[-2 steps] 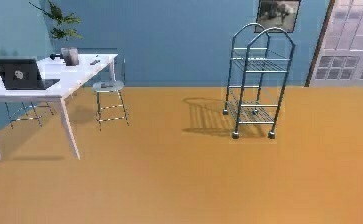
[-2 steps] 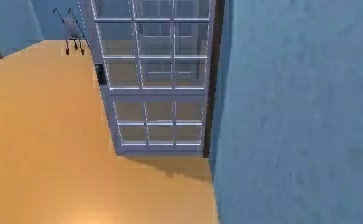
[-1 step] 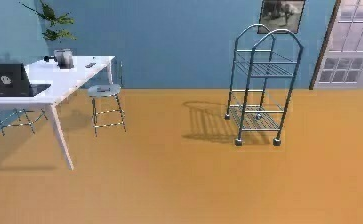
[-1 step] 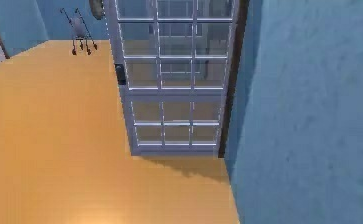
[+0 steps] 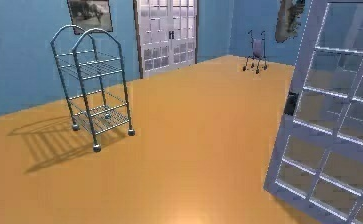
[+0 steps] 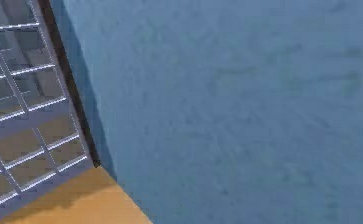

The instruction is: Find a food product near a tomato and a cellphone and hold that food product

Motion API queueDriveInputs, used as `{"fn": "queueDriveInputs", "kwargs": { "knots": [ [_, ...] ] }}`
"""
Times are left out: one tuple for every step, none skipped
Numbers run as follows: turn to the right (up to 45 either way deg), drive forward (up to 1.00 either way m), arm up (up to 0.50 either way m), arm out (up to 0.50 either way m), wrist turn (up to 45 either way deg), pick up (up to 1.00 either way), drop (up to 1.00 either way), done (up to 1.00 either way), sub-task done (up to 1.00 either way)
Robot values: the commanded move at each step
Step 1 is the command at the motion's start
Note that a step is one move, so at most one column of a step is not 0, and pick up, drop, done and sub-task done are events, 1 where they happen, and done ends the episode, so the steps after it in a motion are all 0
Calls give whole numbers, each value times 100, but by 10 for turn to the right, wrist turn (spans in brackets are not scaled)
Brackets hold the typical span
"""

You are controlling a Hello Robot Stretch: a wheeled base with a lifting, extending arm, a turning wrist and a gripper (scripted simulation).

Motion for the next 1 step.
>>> {"fn": "queueDriveInputs", "kwargs": {
  "knots": [
    [0, 100, 0, 0, 0, 0, 0, 0, 0]
  ]
}}
